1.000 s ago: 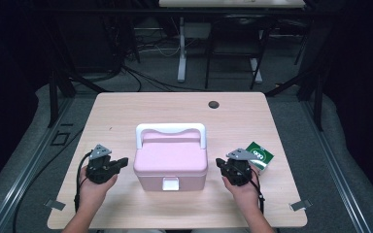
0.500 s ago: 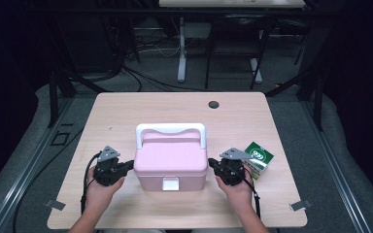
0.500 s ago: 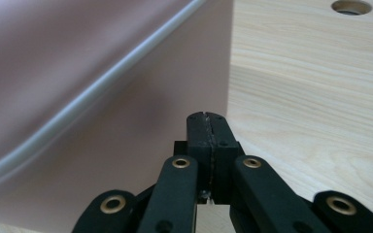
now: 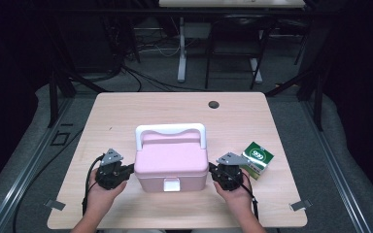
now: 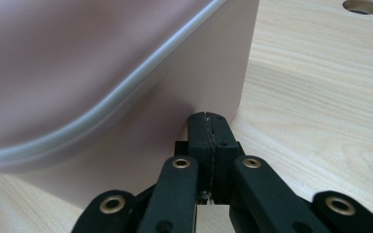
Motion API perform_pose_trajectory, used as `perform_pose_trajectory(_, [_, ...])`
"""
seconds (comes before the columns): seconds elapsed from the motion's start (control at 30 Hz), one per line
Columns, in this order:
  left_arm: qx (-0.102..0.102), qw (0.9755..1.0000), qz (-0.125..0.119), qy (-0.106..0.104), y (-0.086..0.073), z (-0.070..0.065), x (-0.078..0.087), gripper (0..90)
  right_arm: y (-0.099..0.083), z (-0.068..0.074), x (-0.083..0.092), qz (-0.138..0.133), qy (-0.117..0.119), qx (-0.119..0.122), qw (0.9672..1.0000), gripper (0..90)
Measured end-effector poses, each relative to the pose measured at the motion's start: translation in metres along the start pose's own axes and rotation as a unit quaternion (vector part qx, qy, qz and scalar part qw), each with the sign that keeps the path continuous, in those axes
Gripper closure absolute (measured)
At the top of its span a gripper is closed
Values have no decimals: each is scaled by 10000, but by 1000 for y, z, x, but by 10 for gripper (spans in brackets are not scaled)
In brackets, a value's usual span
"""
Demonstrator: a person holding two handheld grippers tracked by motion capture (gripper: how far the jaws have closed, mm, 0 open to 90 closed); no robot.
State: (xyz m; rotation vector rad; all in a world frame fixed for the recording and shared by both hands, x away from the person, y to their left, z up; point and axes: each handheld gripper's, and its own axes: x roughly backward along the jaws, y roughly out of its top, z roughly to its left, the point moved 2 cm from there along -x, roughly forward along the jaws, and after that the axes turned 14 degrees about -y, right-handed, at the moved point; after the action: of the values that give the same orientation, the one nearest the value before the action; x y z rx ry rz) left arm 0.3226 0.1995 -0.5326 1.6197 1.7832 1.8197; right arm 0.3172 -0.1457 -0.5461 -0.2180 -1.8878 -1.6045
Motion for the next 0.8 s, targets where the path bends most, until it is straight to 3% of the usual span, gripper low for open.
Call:
perform_pose_trajectory(0.43, [-65, 9996, 210, -178, -6, -17, -1, 900, -14, -1, 21, 208, -5, -16, 9998, 900])
perform_pose_trajectory(0.57, [-46, 9995, 253, -197, -6, -17, 0, 900, -19, 1, 26, 240, -99, -46, 9997, 900])
perform_pose_trajectory(0.63, [-54, 9995, 247, -179, -6, -17, -1, 900, -20, 3, 28, 214, 13, -10, 9998, 900])
perform_pose_trajectory(0.8, [-27, 9994, 244, -226, -8, -19, 0, 900, -23, 5, 34, 218, -44, 8, 9998, 900])
